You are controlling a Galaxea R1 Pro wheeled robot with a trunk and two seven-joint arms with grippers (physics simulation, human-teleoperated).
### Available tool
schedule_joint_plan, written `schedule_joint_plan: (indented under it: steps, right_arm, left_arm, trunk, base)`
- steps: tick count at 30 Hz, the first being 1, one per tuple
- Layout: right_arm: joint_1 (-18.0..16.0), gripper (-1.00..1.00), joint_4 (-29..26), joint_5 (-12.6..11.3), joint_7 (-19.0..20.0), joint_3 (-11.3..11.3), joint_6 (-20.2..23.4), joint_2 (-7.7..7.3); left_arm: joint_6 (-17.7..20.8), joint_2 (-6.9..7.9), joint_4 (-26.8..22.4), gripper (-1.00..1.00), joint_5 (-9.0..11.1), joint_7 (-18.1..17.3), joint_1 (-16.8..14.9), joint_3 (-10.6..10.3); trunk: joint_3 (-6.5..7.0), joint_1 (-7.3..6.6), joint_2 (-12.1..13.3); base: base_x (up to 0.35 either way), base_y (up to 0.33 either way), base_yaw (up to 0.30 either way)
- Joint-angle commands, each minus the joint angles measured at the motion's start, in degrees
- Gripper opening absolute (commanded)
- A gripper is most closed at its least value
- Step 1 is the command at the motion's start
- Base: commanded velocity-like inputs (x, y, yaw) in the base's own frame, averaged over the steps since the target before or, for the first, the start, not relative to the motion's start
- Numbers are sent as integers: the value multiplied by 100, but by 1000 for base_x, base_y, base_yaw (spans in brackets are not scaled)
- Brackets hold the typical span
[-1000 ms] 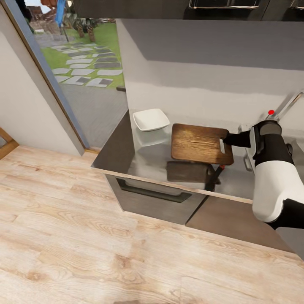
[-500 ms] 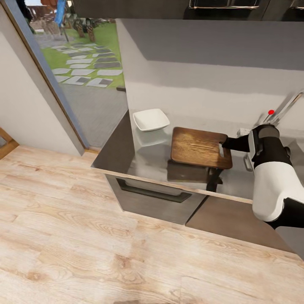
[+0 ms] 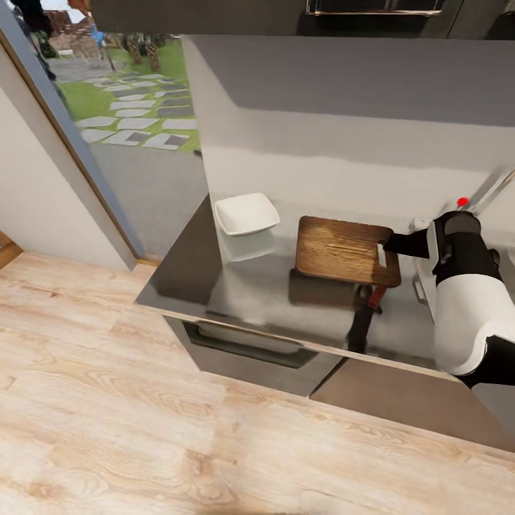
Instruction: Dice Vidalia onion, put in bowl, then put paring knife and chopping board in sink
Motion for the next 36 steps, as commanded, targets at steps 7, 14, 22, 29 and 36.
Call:
schedule_joint_plan:
  steps: [7, 14, 22, 29, 36]
  right_arm:
    - [-5, -100, -11, 42, 59, -4, 16, -55]
    - [-5, -100, -12, 40, 59, 26, 18, -37]
    - [-5, -100, -6, 36, 59, 31, 18, -25]
    - [12, -100, -26, 54, 50, 43, 18, 122]
    - [12, -100, 35, 54, 50, 45, 18, 199]
  left_arm:
    - [-24, 7, 5, 100, -16, -4, -3, 3]
    - [-25, 8, 5, 100, -16, 4, -3, -356]
    - [-25, 16, 3, 100, -19, 21, -3, -855]
    - [-25, 125, -60, 100, -91, 31, -3, -936]
    - [-25, 205, -106, 100, -122, 31, -3, -966]
  trunk:
    - [-7, 6, -8]
    - [26, 6, -8]
    - [63, 6, -8]
    - [64, 6, -9]
    - [64, 6, -9]
  base:
    - [206, -115, 0]
    - [18, -9, -105]
    - [1, 0, -116]
    - [0, 0, -2]
    - [0, 0, 0]
